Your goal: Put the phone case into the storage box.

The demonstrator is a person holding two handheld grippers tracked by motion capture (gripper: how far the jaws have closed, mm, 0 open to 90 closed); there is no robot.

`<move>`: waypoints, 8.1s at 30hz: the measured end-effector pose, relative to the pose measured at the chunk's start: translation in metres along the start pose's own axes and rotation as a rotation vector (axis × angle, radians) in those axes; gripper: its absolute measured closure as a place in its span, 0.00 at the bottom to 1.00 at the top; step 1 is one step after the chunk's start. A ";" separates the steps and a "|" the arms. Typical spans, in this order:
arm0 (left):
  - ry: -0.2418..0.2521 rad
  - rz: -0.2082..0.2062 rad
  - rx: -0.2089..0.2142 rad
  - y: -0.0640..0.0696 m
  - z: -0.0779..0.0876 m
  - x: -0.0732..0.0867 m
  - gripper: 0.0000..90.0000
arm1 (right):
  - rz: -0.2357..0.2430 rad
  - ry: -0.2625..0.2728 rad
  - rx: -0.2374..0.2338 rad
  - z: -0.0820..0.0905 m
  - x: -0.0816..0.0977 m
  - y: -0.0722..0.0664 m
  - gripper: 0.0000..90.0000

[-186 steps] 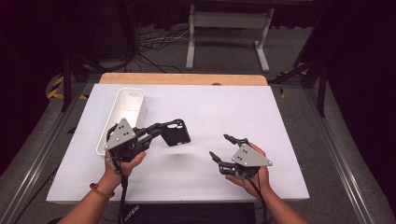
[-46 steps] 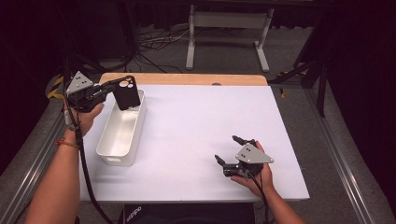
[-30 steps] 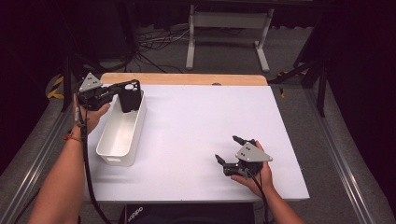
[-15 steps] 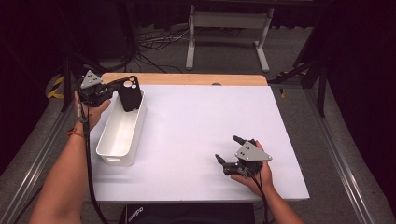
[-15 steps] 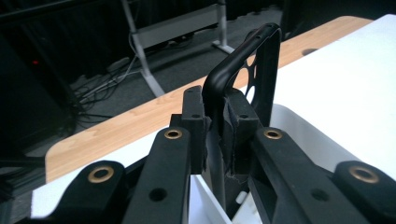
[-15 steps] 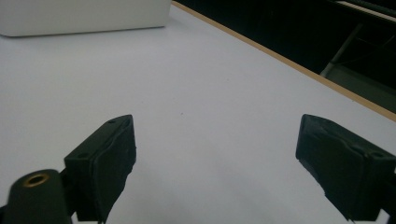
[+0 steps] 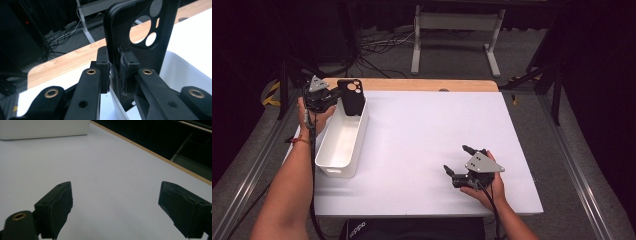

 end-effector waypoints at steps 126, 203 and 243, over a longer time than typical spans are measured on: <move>0.164 -0.085 0.065 0.078 0.056 -0.021 0.07 | 0.040 0.009 -0.026 0.005 -0.001 -0.006 0.15; 0.272 -0.281 0.270 0.184 0.099 -0.018 0.06 | 0.066 0.035 -0.032 0.014 -0.009 -0.009 0.15; 0.241 -0.337 0.344 0.224 0.112 0.008 0.05 | 0.079 0.069 -0.040 0.024 -0.018 -0.010 0.15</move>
Point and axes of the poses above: each handheld gripper's, and its own axes: z roughly backward along the jaws, x roughly out of its underside, y roughly to its right, the point moved 8 cm from there along -z, roughly forward along the jaws, and after that the axes turned 9 degrees about x, right-handed, at the moved point
